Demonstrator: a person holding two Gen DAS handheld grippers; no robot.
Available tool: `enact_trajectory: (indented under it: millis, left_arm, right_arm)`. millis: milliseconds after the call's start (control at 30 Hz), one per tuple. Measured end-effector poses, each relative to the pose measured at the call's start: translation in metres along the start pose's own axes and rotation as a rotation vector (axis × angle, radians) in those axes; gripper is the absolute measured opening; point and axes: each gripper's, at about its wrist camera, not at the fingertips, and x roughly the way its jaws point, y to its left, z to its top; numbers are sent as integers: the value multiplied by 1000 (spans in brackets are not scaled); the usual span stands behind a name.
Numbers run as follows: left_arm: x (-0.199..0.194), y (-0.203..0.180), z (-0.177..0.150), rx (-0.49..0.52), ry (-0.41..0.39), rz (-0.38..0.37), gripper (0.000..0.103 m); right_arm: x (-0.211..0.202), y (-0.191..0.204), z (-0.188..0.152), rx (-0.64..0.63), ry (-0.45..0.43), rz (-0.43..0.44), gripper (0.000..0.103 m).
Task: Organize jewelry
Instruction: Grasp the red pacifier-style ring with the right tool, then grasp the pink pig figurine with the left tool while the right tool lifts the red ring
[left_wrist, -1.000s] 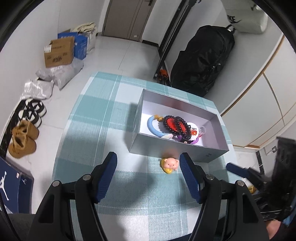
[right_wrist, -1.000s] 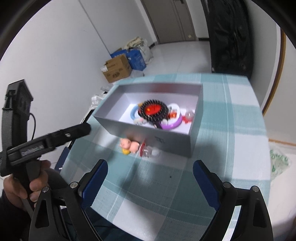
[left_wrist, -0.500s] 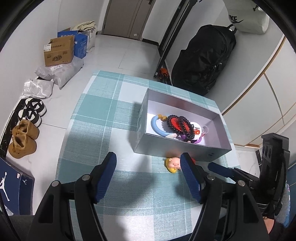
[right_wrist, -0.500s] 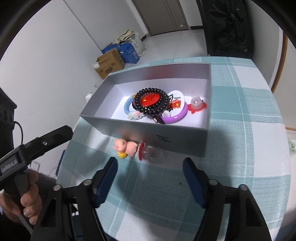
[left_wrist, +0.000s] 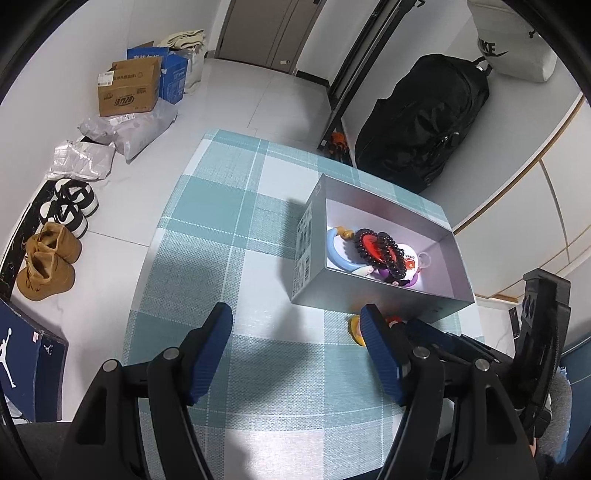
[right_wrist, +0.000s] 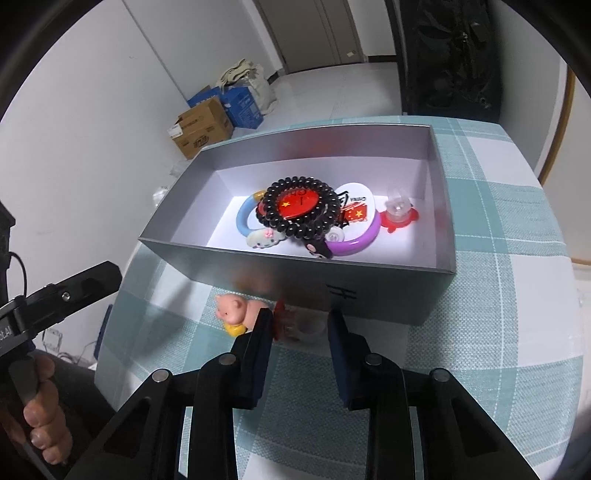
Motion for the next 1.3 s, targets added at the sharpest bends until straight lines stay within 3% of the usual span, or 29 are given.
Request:
enact_trajectory:
  millis: [567,1300]
  left_arm:
    - [11,-17,-9,70,41,16,67]
    - [47,-64,-25,194,124,51,67]
  right_arm:
    - [-16,-9,-4,16,-10,85,29]
    - [-83,-50,-17,88,-108,190,29]
